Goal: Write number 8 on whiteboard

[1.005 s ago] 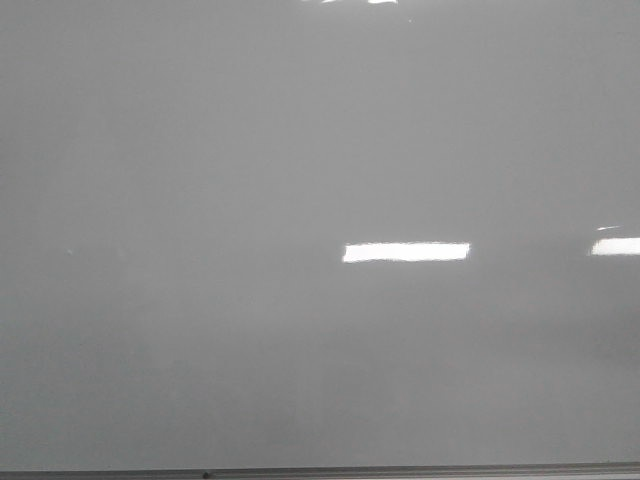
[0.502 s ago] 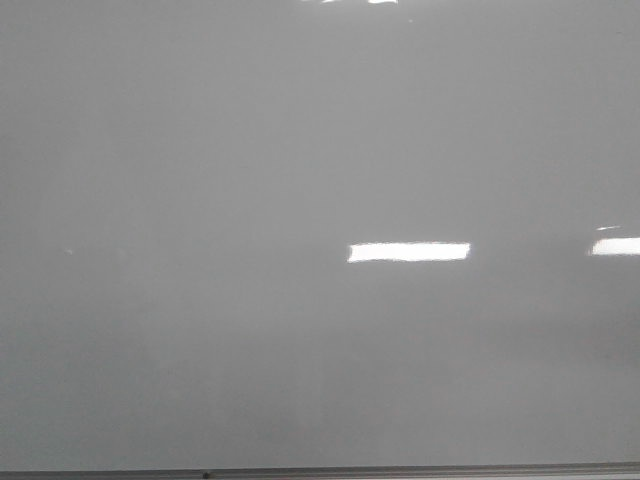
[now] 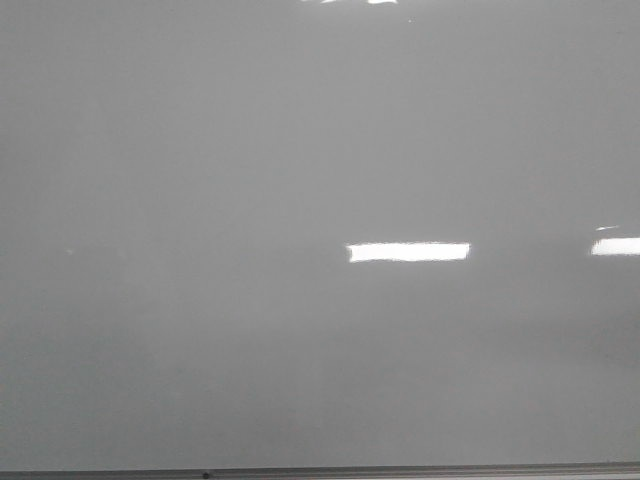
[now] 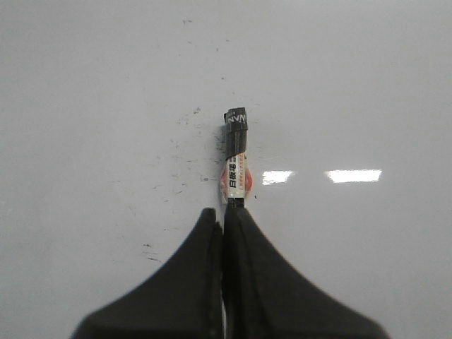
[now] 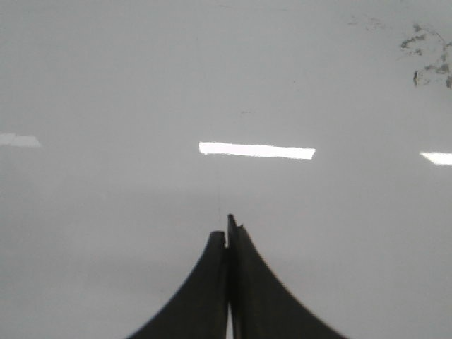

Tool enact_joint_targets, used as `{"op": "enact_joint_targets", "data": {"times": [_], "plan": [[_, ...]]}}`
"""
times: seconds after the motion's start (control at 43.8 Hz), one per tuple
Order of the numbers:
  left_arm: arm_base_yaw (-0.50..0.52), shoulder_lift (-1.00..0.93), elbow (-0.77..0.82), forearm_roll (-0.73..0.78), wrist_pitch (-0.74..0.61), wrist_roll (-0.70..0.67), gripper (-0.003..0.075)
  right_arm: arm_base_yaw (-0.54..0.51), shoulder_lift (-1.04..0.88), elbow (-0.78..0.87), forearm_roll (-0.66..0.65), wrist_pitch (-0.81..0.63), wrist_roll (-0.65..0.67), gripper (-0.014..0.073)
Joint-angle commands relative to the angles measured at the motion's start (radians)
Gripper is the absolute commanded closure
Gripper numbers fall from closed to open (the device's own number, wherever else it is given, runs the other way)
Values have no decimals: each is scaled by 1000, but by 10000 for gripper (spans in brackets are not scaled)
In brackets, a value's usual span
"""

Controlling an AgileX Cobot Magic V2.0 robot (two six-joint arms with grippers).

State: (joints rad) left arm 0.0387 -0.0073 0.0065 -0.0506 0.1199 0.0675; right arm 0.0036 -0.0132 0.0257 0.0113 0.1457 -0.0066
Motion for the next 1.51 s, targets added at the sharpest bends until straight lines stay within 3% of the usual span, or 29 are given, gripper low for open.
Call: {"op": "enact_joint_targets", "data": {"times": [0.0,0.32,0.434,0.548,0.731,0.868,1.142,1.187,1.256,1.393,1.438,1.484], "plan": [[0,-13,14,-7,-90,-6,741,1,-14,-1,-11,-91,-5,665],[0,-13,14,-12,-120,-6,741,1,-14,-2,-11,-158,-5,665],[0,-13,9,-14,-249,-6,741,1,-14,-38,-11,-207,-5,665],[0,-11,-46,-15,-360,-6,741,1,-12,-151,15,-78,-5,664],[0,100,-247,-6,-144,-6,741,1,90,-355,18,146,-5,664],[0,284,-348,-6,-23,-6,741,1,233,-436,18,167,-5,664],[0,500,-399,-6,-11,-6,730,1,364,-465,18,155,-5,662],[0,506,-399,-6,-11,-6,693,1,365,-465,18,159,-5,648],[0,511,-399,-6,-11,-6,570,1,365,-465,18,160,-5,558],[0,511,-399,-13,-9,-6,175,1,365,-465,18,157,-5,246],[0,511,-399,-13,-9,-6,66,1,365,-465,18,157,-5,133],[0,511,-399,-13,-9,-6,17,1,365,-465,18,157,-5,74]]}}
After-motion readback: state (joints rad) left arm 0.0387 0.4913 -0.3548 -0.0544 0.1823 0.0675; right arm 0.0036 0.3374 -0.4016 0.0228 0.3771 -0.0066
